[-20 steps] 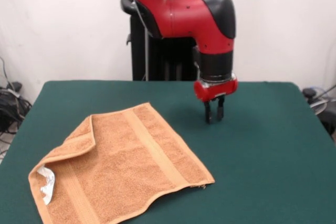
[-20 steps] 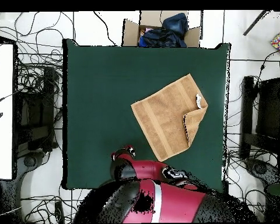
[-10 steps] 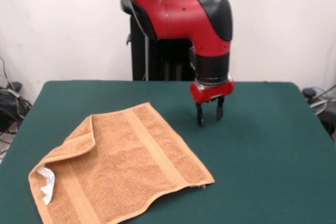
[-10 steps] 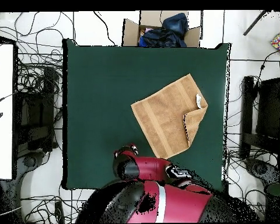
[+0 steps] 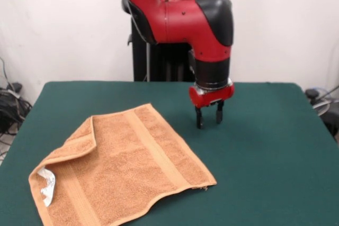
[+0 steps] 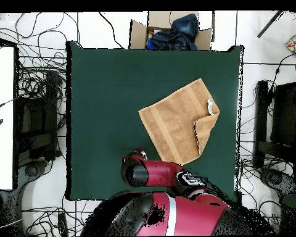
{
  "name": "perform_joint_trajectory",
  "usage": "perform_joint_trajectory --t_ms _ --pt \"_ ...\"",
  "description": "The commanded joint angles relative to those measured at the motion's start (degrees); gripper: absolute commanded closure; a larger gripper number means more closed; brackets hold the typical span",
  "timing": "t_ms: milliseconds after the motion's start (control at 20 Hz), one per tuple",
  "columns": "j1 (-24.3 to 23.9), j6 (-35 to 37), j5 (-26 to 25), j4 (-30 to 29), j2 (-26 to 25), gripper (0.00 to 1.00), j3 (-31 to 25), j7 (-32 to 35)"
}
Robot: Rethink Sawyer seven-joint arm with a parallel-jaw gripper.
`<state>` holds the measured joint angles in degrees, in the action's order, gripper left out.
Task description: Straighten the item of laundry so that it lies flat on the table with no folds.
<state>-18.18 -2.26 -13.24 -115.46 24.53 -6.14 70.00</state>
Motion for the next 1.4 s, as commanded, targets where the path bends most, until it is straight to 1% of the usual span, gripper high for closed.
perform_joint_trajectory --t_ms 50,300,400,600,700,850,1050,1400 --pt "-1.4 8.1 2.8 10.8 0.7 0.00 -1.7 7.3" --pt "-2.2 9.5 2.0 10.7 1.8 0.00 -2.2 7.2" --pt "-2.4 11.1 1.8 10.7 3.3 0.00 -2.4 6.8" --pt "-3.4 14.7 2.1 9.5 8.0 0.00 -3.4 6.4" --pt "-3.2 16.8 2.2 9.2 10.3 0.00 -3.2 6.1" --pt "-2.4 18.3 2.0 9.0 12.2 0.00 -2.7 6.4" --pt "-2.8 17.9 1.1 10.4 10.6 0.00 -3.1 6.2" --pt "-3.9 14.2 -0.4 15.0 4.5 0.00 -3.7 5.8"
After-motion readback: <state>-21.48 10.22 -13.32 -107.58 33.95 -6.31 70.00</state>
